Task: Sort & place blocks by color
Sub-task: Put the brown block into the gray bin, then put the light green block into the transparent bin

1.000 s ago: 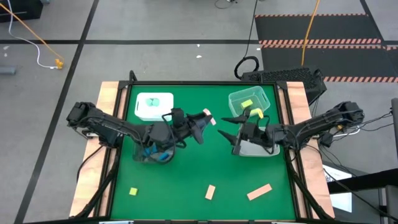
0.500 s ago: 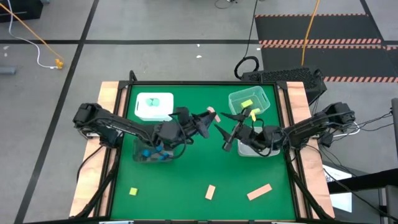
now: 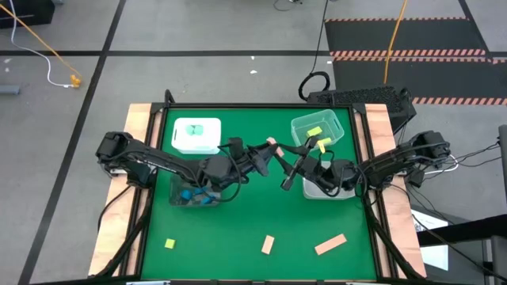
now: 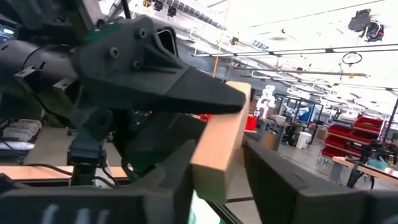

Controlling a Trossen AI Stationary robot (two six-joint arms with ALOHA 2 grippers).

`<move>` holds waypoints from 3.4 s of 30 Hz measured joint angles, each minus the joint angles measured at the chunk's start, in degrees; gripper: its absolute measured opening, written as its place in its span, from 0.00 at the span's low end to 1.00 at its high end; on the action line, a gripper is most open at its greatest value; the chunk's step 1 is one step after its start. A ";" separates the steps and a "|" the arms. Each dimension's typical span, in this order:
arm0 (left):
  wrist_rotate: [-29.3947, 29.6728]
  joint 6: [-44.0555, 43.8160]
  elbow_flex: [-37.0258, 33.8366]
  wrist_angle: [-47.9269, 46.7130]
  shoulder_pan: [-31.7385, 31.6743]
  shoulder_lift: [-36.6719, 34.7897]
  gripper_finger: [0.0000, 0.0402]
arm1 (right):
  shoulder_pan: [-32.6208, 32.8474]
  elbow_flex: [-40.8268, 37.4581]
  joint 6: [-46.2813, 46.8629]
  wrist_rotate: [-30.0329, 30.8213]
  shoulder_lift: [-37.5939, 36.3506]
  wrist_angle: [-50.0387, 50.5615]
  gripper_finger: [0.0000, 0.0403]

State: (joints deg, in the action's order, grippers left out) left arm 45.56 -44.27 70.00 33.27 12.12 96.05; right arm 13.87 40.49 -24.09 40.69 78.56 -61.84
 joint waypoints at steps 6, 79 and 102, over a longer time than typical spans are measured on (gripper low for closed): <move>0.65 -0.33 0.00 0.07 -0.07 0.00 0.32 | -0.04 0.00 0.24 0.79 -0.02 -0.07 0.10; -57.88 -76.38 -0.07 -96.69 39.46 -3.12 0.61 | 0.76 0.00 77.17 -39.08 -20.28 116.29 0.57; -60.93 -67.19 -3.63 -94.81 38.73 10.14 0.61 | 0.74 0.00 75.85 -37.75 -20.26 105.67 0.57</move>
State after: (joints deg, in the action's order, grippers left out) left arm -15.37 -111.46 66.37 -61.54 50.85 106.19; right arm 14.61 40.49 51.77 2.94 58.30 43.83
